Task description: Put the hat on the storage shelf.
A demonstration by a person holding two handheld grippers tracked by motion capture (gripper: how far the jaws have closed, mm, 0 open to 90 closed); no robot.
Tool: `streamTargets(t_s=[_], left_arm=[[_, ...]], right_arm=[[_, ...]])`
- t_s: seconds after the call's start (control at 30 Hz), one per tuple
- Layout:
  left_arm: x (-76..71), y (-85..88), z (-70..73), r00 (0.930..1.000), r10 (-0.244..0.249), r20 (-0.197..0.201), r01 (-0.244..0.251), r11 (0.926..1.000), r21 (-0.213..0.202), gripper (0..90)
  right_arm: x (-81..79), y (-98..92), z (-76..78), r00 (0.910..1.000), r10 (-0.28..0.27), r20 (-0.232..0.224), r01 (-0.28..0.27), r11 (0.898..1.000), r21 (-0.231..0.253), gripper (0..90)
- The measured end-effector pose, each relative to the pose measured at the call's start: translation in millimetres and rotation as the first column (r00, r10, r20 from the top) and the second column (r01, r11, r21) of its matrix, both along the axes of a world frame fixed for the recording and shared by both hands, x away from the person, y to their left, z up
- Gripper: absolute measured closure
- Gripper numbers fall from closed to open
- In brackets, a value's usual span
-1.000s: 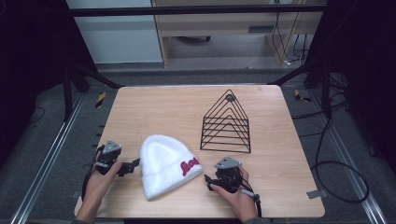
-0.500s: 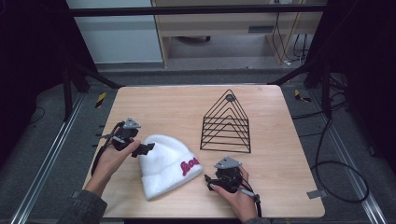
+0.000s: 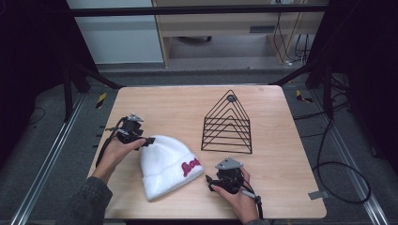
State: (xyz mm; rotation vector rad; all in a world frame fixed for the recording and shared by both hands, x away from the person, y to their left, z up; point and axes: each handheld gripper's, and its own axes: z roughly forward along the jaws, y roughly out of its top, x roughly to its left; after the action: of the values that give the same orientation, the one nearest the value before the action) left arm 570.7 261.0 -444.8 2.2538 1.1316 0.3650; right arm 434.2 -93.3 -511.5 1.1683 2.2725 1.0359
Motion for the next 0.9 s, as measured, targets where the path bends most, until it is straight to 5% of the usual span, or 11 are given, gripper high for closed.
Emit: streamTargets(t_s=[0.17, 0.6, 0.8, 0.9], left_arm=[[0.3, -3.5, -9.3, 0.9980, -0.061, -0.015, 0.062, 0.9971, 0.045, 31.2], [4.0, -8.4, -20.2, 0.9952, -0.072, -0.066, 0.076, 0.9958, 0.052, 48.0], [0.3, -14.3, -17.6, 0.9927, -0.098, -0.071, 0.101, 0.9939, 0.044, 75.1], [-2.9, -14.6, -13.1, 0.9941, -0.097, -0.049, 0.099, 0.9946, 0.031, 79.7]], right_arm=[[-0.1, 0.0, 0.0, 1.0000, -0.001, 0.000, 0.001, 1.000, 0.000, 21.7], [-0.1, -0.5, 0.0, 1.0000, 0.002, 0.002, -0.002, 1.000, 0.001, 22.8], [-0.5, -1.4, 0.0, 1.0000, 0.006, 0.004, -0.006, 1.000, 0.004, 24.4], [-1.4, -2.5, 0.0, 1.0000, 0.008, 0.004, -0.008, 1.000, 0.007, 25.2]])
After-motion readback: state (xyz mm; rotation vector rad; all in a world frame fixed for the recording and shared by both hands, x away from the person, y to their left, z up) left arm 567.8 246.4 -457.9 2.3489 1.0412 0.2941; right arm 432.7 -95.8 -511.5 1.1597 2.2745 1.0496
